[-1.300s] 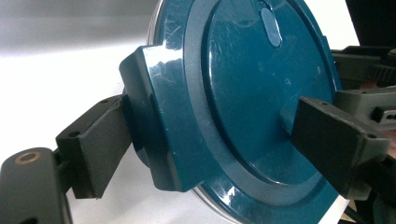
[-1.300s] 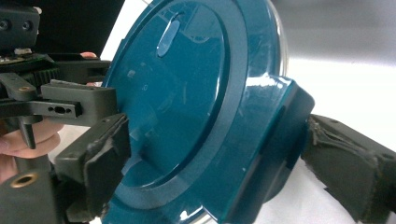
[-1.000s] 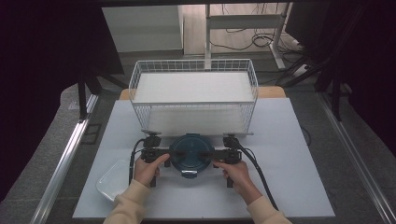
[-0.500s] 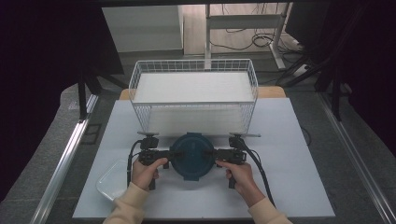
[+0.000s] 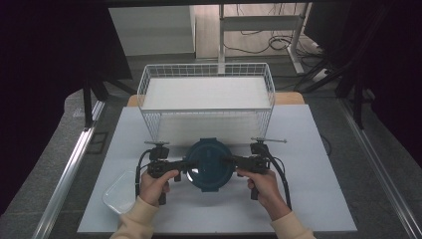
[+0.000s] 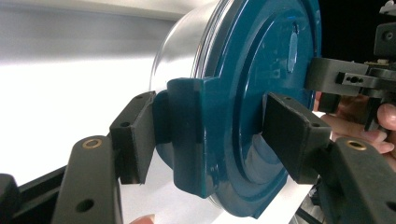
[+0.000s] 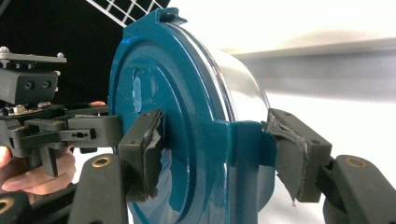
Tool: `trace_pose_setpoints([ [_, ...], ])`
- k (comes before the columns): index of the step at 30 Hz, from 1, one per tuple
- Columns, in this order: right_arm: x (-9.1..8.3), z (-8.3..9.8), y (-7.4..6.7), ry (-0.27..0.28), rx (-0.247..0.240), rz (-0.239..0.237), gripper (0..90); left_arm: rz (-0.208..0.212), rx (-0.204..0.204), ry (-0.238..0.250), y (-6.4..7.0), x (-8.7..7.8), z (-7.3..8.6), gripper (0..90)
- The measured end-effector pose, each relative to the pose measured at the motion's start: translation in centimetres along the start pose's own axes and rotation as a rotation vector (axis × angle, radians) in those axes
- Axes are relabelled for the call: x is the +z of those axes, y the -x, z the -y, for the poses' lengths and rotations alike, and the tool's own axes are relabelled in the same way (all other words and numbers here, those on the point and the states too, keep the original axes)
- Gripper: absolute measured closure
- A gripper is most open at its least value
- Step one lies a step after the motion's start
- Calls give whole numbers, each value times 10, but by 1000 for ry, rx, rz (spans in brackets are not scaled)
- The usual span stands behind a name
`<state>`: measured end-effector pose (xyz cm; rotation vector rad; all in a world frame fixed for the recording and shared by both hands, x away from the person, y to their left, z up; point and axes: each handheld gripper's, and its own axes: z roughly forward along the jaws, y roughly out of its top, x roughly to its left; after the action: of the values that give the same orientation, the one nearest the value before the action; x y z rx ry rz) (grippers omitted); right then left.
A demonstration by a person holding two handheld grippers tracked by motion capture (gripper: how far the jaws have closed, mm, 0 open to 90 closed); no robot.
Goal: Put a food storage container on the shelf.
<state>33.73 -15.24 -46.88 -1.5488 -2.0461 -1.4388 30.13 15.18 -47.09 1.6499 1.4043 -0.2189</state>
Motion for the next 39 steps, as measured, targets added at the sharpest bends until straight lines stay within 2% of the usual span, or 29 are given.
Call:
trace_pose_setpoints([
  [8,-11,-3,-9,26,-46,-14,377,6,30,25,13,-9,-1,384],
  [13,-21,-5,-20,57,-104,-2,377,22,48,37,21,-14,-2,384],
  [25,-42,-10,-40,102,-190,-14,379,28,119,82,42,-32,-5,390],
  [32,-46,-12,-44,111,-206,-17,378,23,143,87,45,-36,-8,390],
  [39,-46,-13,-45,102,-217,-9,378,19,149,77,47,-34,-12,384],
])
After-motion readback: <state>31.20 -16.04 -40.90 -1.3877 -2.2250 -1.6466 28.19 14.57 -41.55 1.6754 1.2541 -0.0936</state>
